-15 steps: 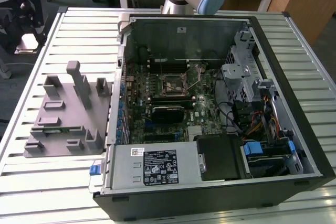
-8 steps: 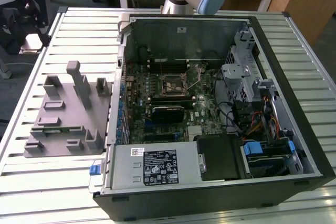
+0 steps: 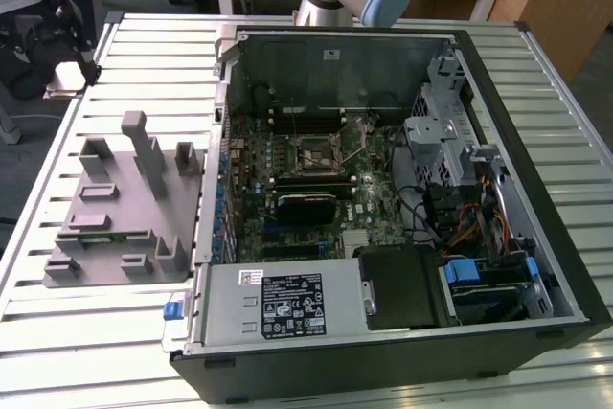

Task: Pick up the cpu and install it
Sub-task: 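Pick up the cpu and move it towards the insertion slot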

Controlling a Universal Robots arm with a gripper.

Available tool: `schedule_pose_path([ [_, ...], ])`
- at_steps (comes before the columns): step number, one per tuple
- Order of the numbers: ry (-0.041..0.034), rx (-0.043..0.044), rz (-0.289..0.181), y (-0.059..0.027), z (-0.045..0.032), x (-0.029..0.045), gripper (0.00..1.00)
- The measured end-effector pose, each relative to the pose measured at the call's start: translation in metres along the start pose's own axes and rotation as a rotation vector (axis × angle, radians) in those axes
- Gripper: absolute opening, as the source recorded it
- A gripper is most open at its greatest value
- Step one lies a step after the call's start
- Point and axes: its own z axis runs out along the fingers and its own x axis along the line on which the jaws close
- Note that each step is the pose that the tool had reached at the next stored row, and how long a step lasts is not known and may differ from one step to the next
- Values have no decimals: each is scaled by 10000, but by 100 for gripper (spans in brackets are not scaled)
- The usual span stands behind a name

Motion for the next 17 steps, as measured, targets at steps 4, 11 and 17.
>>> schedule_pose_path([
  [4, 0, 0, 0, -1, 1, -60, 54],
  [11, 0, 0, 0, -2, 4, -114, 54],
  [17, 0, 0, 0, -3, 5, -153, 54],
])
